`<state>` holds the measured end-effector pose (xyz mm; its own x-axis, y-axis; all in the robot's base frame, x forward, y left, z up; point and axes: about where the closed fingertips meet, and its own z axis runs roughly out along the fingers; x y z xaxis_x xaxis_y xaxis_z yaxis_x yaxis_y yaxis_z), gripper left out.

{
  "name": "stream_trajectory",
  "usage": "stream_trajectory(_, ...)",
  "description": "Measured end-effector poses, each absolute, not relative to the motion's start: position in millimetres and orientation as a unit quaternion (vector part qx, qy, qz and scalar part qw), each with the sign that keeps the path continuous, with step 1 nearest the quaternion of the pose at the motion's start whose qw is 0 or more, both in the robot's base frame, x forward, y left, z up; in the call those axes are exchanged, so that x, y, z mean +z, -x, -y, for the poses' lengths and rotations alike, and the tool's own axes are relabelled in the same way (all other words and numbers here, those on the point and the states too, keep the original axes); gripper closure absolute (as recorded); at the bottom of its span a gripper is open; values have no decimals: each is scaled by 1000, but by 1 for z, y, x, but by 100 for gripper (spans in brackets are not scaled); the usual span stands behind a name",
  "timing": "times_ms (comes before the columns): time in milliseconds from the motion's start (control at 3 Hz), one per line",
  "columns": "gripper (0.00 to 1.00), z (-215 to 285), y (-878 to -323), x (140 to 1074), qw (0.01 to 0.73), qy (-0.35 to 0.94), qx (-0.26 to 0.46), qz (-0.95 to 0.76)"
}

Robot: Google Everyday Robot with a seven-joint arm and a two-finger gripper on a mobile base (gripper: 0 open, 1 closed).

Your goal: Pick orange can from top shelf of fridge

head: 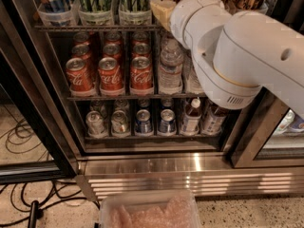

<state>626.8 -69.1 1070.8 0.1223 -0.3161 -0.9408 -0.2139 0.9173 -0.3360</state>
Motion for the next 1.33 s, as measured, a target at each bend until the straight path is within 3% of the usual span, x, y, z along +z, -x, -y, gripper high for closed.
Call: stream_trajectory(1333,41,67,-660,1080,737,183,-32,-650)
